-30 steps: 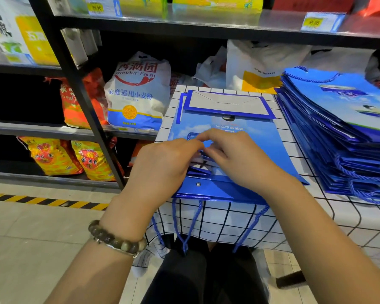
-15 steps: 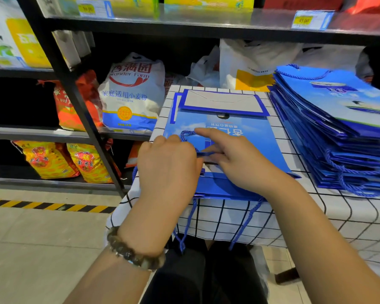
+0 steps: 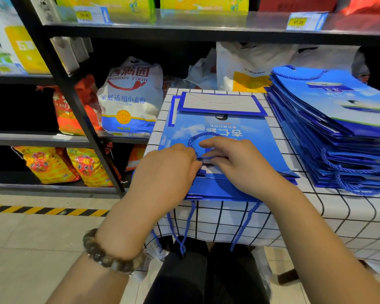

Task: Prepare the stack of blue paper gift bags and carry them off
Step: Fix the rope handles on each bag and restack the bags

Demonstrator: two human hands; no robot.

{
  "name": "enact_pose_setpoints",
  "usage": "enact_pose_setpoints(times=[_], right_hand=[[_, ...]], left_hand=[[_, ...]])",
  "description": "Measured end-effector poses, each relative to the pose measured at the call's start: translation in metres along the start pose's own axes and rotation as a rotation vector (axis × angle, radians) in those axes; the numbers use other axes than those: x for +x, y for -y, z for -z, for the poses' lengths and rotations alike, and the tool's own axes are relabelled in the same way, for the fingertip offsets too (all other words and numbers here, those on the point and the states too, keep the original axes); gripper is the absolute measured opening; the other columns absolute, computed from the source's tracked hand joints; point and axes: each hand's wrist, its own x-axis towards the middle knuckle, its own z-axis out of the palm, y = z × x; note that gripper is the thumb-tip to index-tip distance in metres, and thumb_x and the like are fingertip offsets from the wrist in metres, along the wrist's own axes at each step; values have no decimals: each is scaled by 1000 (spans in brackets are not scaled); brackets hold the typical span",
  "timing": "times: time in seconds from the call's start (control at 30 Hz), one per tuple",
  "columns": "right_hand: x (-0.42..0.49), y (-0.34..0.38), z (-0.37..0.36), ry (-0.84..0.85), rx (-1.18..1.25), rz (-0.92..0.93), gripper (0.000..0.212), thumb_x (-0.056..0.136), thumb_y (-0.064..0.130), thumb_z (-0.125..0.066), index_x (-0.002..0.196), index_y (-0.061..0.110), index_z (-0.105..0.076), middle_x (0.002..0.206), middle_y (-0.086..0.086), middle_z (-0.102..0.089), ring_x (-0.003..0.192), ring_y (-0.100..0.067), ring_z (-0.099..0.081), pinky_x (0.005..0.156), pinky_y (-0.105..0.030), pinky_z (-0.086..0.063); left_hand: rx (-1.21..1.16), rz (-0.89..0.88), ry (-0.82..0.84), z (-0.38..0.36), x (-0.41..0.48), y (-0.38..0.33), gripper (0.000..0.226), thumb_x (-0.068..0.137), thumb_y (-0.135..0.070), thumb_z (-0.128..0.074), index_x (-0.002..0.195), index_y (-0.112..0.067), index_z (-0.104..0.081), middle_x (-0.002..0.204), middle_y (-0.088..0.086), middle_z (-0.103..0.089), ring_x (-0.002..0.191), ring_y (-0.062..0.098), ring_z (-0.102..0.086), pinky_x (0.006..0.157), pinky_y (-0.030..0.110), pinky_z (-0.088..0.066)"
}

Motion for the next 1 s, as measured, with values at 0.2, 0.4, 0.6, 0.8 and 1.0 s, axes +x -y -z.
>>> enact_pose_setpoints(times=[0.2, 0.4, 0.6, 0.8, 1.0], right_hand=[[-10, 0, -5, -109, 65, -15, 35, 84, 5, -58, 75, 36, -48, 82, 13, -67, 89, -13, -66, 84, -43, -51], [-15, -3, -7, -198, 93, -21, 47, 78, 5, -65, 65, 46, -44, 78, 1, -68, 84, -25, -66, 76, -47, -53], [-20, -7, -5, -168, 105, -19, 48, 79, 1, -63, 61, 41, -45, 74, 15, -65, 86, -1, -66, 83, -42, -53], [-23, 10, -7, -10, -239, 65, 27, 78, 47, -64, 99, 35, -53, 102, 15, -60, 99, -10, -55, 84, -34, -47], [-28, 14, -1, 133, -448, 162, 67, 77, 60, -56, 134, 30, -38, 124, 9, -52, 114, -15, -46, 91, -31, -39]], left_hand=[[-530, 235, -13, 0, 20, 6, 16, 89, -33, -55, 78, -27, -45, 75, -4, -59, 76, 21, -54, 67, 33, -42], [-665, 298, 138, -7, 43, 1, 26, 74, -22, -75, 74, -29, -50, 75, -2, -57, 62, 14, -53, 62, 28, -43], [-626, 313, 17, -7, 44, 3, 20, 82, -11, -58, 91, -24, -46, 82, 3, -57, 73, 24, -51, 70, 36, -47], [-735, 305, -13, -12, 41, 5, 18, 84, -9, -58, 90, -25, -50, 67, -6, -55, 59, 12, -48, 63, 28, -39], [-736, 321, -196, -4, 20, 15, 16, 86, -12, -55, 88, -27, -55, 72, -5, -60, 63, 10, -54, 60, 27, -42]])
